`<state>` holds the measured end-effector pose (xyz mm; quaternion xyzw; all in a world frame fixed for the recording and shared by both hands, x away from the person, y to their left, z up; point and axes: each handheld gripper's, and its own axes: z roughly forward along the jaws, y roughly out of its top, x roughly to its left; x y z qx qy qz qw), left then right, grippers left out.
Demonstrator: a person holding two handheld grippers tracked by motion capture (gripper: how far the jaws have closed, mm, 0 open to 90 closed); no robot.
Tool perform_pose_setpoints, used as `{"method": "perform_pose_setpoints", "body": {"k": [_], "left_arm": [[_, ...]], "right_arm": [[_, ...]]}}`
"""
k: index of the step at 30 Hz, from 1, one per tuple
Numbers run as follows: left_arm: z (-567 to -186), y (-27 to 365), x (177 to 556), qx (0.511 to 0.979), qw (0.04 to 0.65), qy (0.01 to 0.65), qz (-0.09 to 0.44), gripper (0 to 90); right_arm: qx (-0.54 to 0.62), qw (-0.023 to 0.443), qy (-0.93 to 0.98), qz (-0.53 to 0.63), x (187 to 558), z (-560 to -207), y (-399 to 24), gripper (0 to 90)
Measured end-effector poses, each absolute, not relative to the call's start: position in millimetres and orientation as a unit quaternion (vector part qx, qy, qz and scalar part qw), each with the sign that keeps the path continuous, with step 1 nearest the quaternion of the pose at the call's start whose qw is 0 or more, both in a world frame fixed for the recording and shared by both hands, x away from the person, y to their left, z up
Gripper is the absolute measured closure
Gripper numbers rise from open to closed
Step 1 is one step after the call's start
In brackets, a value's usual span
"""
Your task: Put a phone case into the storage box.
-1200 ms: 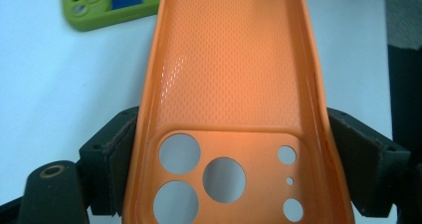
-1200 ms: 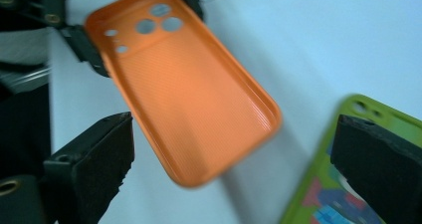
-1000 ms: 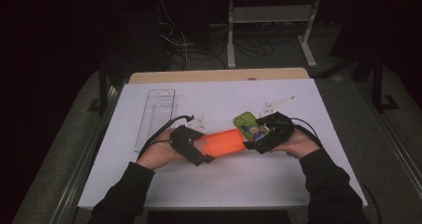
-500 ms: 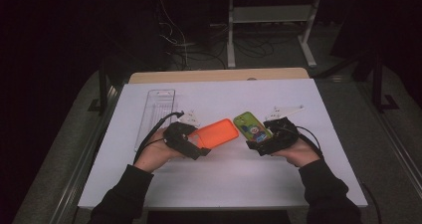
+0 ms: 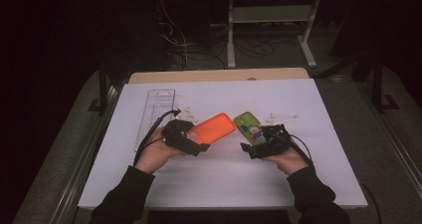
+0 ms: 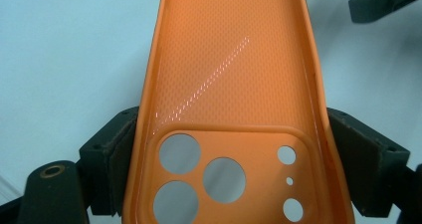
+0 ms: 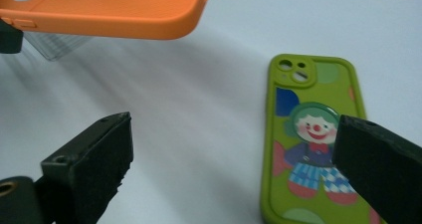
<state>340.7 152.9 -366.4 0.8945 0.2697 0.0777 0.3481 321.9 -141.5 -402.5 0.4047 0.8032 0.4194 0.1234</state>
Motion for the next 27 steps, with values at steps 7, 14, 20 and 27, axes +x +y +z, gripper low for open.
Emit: {"method": "perform_pose_setpoints", "body": {"k": [7,14,20,27], "left_arm": [[-365,154,341,0.892,0.352,0.272,0.08,15.9],[-366,155,343,0.894,0.348,0.27,0.082,15.9],[-367,152,343,0.898,0.341,0.266,0.08,15.9],[-369,151,343,0.9,0.338,0.264,0.078,15.9]], "right_arm": [[0.403,0.125,0.805,0.417,323,-406,-134,1.9],[0.381,0.158,0.816,0.406,322,-406,-132,1.9],[0.346,0.192,0.833,0.387,320,-405,-129,1.9],[0.321,0.22,0.841,0.375,318,-405,-127,1.9]]}}
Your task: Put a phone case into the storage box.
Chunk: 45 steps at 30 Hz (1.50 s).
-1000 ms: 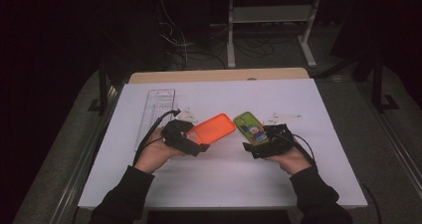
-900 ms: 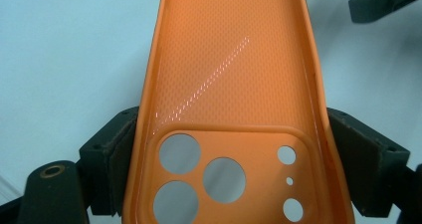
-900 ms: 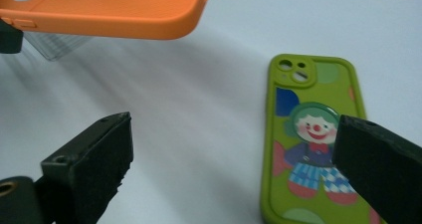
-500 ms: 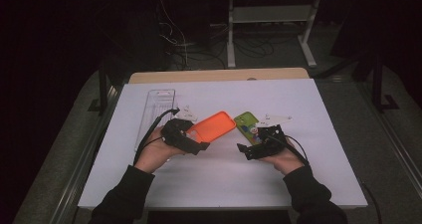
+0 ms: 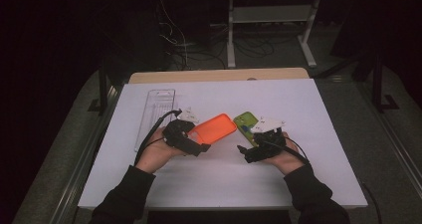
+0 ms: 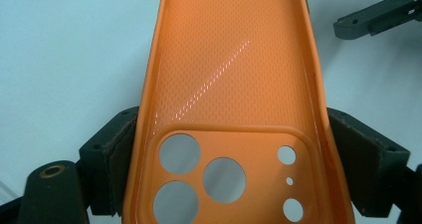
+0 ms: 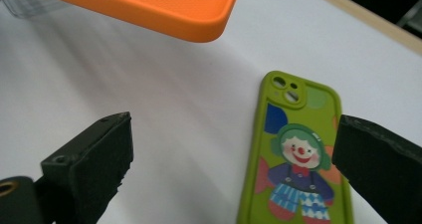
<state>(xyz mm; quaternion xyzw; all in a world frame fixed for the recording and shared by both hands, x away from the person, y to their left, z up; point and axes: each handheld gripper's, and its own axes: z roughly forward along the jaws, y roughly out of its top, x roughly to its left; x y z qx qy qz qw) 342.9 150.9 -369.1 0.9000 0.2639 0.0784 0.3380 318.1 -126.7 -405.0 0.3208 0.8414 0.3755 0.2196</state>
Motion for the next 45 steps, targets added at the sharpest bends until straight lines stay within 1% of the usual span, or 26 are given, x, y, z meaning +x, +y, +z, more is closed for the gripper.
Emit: {"method": "perform_pose_setpoints", "body": {"k": [11,14,15,19,25,33,35,37,39,45], "left_arm": [[-368,153,344,0.9,0.338,0.264,0.08,15.9],[-368,153,344,0.899,0.338,0.268,0.077,15.9],[-368,153,344,0.899,0.338,0.268,0.077,15.9],[-369,152,344,0.9,0.337,0.267,0.077,15.9],[-368,153,343,0.894,0.345,0.277,0.076,15.9],[-368,153,344,0.895,0.343,0.273,0.079,15.9],[-369,153,344,0.895,0.342,0.276,0.076,15.9],[-369,153,344,0.894,0.343,0.277,0.076,15.9],[-369,153,344,0.896,0.342,0.273,0.078,15.9],[-369,153,345,0.897,0.34,0.271,0.079,15.9]], "right_arm": [[0.302,0.244,0.844,0.371,314,-403,-123,2.0],[0.284,0.267,0.846,0.363,312,-401,-120,2.0],[0.284,0.267,0.846,0.363,312,-401,-120,2.0],[0.263,0.29,0.849,0.355,310,-400,-119,2.0],[0.247,0.309,0.851,0.345,309,-400,-117,2.0],[0.224,0.331,0.854,0.334,307,-401,-114,2.0],[0.209,0.346,0.854,0.327,305,-401,-112,2.0],[0.207,0.35,0.854,0.323,304,-402,-112,2.0],[0.184,0.373,0.853,0.314,303,-402,-111,2.0],[0.156,0.401,0.85,0.303,299,-403,-107,2.0]]}}
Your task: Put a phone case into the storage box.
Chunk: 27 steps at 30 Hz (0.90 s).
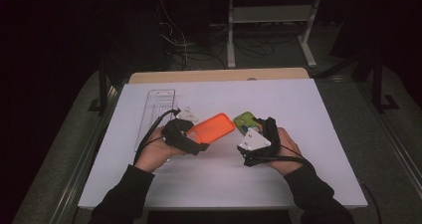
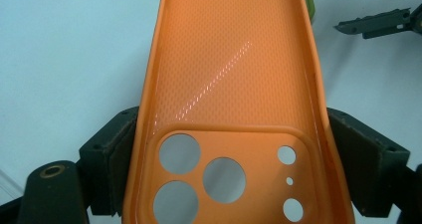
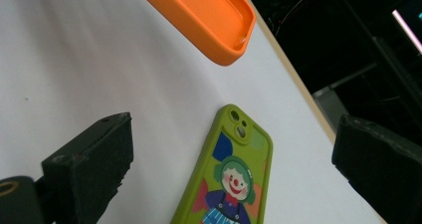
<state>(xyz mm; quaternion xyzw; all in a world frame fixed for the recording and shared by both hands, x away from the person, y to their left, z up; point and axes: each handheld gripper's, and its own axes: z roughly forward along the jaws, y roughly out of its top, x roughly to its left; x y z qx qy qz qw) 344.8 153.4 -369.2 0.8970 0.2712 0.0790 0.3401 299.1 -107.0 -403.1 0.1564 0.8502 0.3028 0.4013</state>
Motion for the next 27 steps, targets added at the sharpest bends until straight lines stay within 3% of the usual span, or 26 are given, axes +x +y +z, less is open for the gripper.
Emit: {"method": "perform_pose_setpoints", "body": {"k": [17,27], "left_arm": [[-369,151,343,0.895,0.341,0.276,0.074,15.9],[-369,150,344,0.9,0.337,0.264,0.08,15.9]], "right_arm": [[0.041,0.515,0.822,0.239,289,-412,-90,2.2],[-0.017,0.552,0.807,0.21,289,-419,-78,3.6]]}}
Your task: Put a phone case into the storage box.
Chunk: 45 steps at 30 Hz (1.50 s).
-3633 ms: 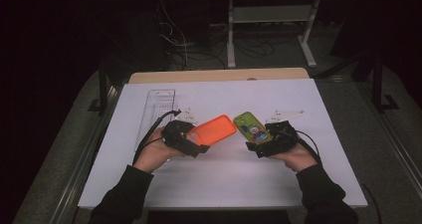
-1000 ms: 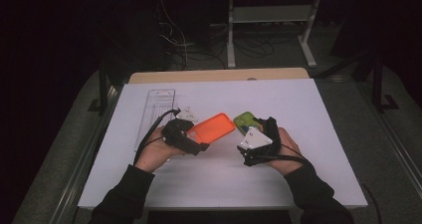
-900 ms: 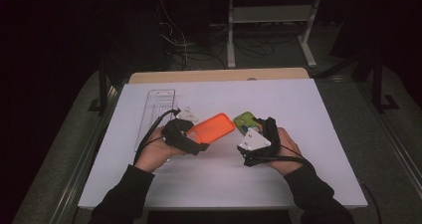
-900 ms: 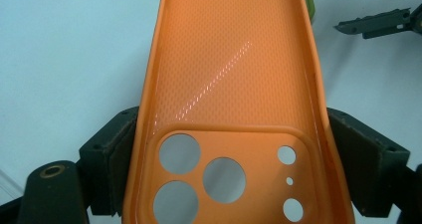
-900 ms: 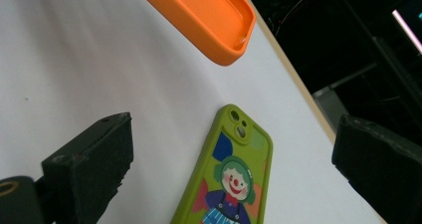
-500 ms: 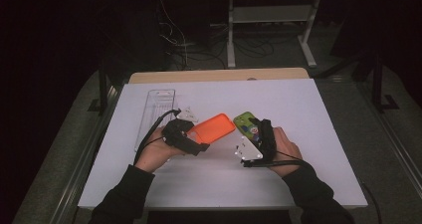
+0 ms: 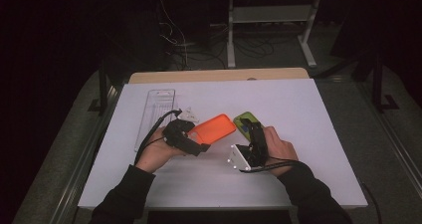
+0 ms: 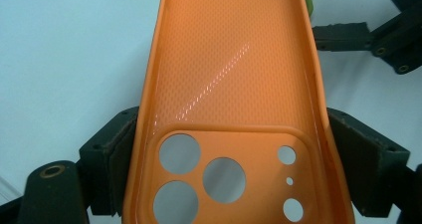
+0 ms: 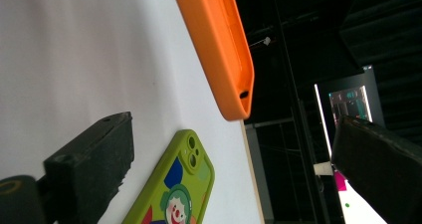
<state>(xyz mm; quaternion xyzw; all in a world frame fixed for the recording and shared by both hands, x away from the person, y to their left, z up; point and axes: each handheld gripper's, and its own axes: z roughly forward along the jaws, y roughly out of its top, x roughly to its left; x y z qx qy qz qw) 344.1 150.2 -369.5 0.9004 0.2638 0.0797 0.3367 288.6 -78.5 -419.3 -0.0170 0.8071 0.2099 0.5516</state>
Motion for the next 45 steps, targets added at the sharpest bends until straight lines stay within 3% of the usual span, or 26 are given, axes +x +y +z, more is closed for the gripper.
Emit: {"method": "perform_pose_setpoints", "body": {"k": [15,19,22,25,34,39,45], "left_arm": [[-370,150,344,0.9,0.337,0.266,0.082,15.9],[-370,149,344,0.898,0.339,0.267,0.082,15.9],[-370,148,343,0.899,0.337,0.269,0.077,15.9],[-371,148,342,0.899,0.337,0.268,0.078,15.9],[-370,147,342,0.904,0.331,0.258,0.081,15.9],[-370,145,341,0.905,0.329,0.257,0.078,15.9],[-369,146,341,0.905,0.335,0.245,0.092,14.7]], "right_arm": [[-0.067,0.584,0.789,0.181,288,-429,-60,15.4],[-0.089,0.596,0.779,0.172,288,-432,-54,22.8],[-0.088,0.605,0.771,0.178,285,-433,-49,36.2],[-0.089,0.606,0.769,0.182,284,-432,-47,40.8],[-0.106,0.611,0.765,0.173,282,-433,-46,66.8],[-0.114,0.612,0.764,0.168,280,-435,-44,76.2],[-0.122,0.619,0.759,0.161,279,-437,-44,78.2]]}}
